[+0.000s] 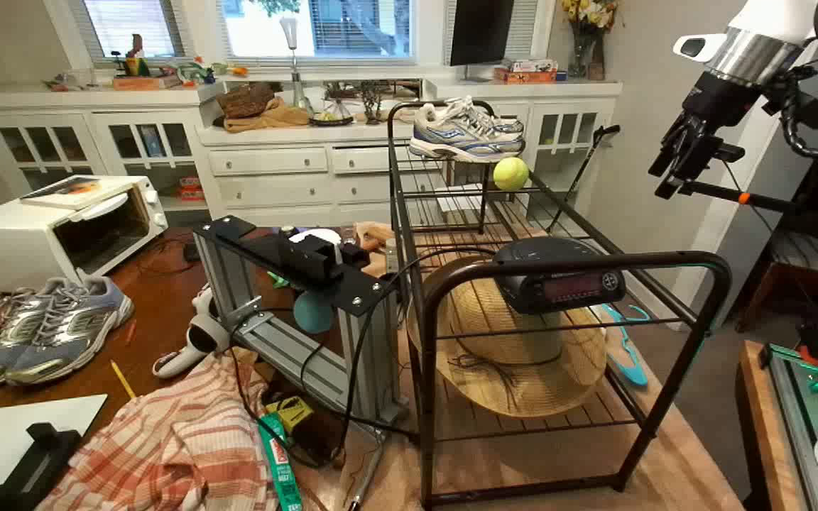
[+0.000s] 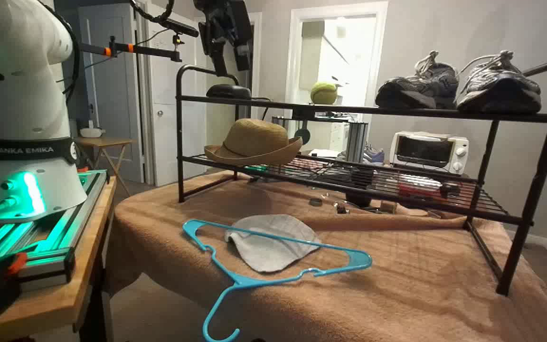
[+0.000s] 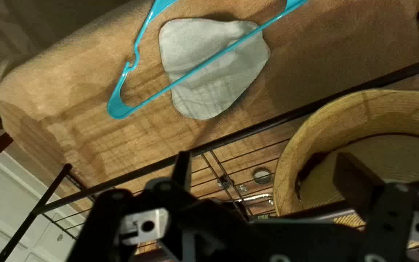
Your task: Put the brown hat on the topmost shelf.
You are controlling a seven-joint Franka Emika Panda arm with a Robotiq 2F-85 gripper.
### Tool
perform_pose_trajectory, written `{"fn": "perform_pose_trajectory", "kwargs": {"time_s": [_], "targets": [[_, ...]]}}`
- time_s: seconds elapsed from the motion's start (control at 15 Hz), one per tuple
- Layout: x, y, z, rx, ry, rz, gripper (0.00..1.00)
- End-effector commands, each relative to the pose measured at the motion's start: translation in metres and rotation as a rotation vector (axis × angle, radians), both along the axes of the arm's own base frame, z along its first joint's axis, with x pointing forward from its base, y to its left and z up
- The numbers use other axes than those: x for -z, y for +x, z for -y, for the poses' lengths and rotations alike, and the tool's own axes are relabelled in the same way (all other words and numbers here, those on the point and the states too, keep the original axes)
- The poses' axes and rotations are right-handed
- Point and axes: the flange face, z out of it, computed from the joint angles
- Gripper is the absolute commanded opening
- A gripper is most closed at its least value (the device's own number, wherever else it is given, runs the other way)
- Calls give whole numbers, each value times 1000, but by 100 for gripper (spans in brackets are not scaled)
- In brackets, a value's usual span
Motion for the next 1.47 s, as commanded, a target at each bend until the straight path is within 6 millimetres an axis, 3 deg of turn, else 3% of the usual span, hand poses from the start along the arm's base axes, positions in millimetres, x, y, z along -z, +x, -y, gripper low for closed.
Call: {"fn": "perform_pose_trajectory", "kwargs": {"time_s": [0.0, 0.13, 0.6, 0.8, 1.4], "targets": [[7, -2, -3, -3, 6, -16, 100], [18, -3, -6, -9, 15, -41, 100], [20, -3, -6, -9, 15, -45, 100], [25, 1, -1, -27, 116, -77, 100], [80, 10, 3, -49, 363, -155, 100]]}}
